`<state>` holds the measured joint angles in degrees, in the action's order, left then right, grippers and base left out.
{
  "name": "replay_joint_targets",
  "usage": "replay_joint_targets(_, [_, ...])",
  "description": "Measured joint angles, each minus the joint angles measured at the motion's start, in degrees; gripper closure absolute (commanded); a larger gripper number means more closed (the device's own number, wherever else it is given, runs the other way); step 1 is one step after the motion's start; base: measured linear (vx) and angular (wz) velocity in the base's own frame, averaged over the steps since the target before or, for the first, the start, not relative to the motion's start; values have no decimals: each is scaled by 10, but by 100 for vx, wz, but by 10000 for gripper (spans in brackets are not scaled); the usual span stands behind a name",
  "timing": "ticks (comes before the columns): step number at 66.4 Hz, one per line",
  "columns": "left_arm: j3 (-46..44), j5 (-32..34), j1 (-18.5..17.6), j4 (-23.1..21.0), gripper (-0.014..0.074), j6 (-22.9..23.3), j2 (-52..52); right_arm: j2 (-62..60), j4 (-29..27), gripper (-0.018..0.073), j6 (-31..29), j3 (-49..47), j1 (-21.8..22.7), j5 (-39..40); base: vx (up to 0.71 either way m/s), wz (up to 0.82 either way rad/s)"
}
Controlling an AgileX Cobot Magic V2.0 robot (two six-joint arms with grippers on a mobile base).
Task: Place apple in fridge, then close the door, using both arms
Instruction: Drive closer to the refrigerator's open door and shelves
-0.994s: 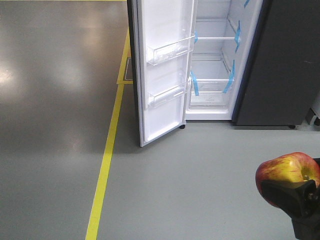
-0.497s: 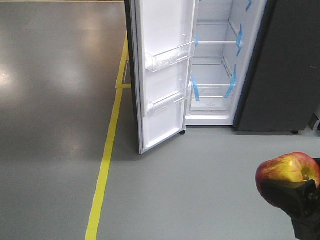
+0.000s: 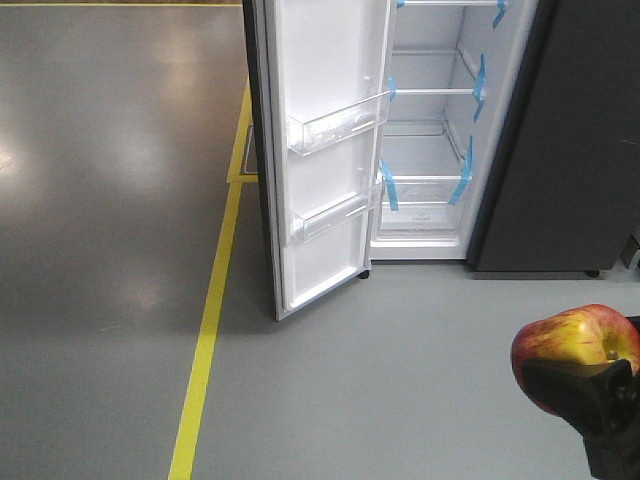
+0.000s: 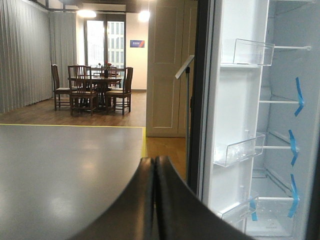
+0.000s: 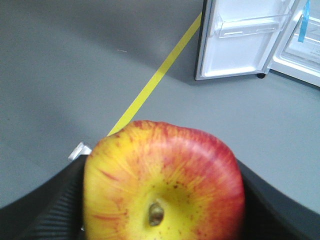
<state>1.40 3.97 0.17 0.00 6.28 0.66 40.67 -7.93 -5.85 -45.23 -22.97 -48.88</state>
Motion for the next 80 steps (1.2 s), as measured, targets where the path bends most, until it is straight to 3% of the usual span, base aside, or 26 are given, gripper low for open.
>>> replay_joint_targets(80, [0,0,0,0,602,0,0,0,0,365,0,0,0,0,9,0])
